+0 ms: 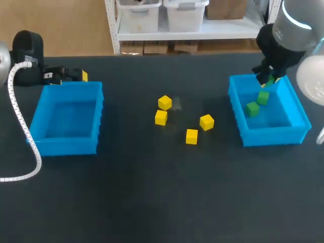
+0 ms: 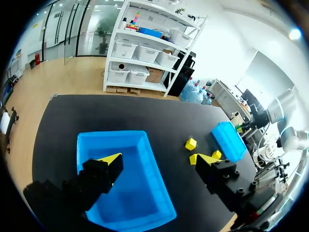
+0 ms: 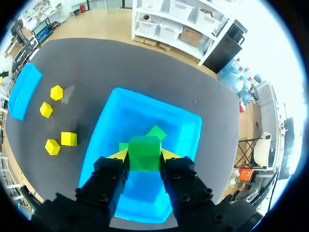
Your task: Put the green cubes in the right bin and the yellow cubes in the left bin.
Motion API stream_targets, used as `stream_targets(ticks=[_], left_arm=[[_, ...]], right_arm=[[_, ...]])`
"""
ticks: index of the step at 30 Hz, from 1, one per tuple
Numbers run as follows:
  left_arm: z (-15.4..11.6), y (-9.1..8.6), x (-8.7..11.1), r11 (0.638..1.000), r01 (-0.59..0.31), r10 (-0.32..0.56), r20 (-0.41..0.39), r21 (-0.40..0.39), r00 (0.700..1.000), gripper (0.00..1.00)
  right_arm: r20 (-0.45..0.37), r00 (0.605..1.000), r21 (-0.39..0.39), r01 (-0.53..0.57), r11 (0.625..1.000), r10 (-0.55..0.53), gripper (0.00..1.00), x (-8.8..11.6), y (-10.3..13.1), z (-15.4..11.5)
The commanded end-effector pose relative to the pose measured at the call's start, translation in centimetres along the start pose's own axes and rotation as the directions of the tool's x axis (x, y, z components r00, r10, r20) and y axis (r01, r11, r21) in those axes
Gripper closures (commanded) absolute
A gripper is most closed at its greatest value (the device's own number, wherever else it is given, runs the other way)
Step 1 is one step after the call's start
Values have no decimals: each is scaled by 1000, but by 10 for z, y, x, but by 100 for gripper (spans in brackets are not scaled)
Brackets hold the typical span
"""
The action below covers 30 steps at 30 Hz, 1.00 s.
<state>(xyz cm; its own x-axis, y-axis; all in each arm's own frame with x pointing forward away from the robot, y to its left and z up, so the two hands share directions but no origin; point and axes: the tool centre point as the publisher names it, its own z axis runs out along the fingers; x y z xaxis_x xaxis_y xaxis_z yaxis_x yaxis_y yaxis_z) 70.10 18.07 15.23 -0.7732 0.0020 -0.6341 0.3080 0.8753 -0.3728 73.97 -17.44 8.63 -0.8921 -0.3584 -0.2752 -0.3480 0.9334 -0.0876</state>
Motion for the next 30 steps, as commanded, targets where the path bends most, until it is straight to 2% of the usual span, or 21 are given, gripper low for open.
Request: stream_targets(ticks=[1,2,3,4,30], left_arm=[[0,2,1,1000,-2,2,6,10,1000,0],[0,2,1,1000,-2,2,6,10,1000,0],[0,2,1,1000,-2,2,6,10,1000,0],[0,2,1,1000,-2,2,6,10,1000,0],[0,2,1,1000,-2,2,6,10,1000,0]], right_arm=[[49,999,-9,9,1000,-9,100,5,-1,3],[52,999,-8,7,1000,-7,65,5,-1,3],[55,998,-17,7,1000,-6,20,5,-1,4],[59,998,-18,9,1000,-8,0,5,-1,4],[60,998,-23,8,1000,-6,0,3,4,6]])
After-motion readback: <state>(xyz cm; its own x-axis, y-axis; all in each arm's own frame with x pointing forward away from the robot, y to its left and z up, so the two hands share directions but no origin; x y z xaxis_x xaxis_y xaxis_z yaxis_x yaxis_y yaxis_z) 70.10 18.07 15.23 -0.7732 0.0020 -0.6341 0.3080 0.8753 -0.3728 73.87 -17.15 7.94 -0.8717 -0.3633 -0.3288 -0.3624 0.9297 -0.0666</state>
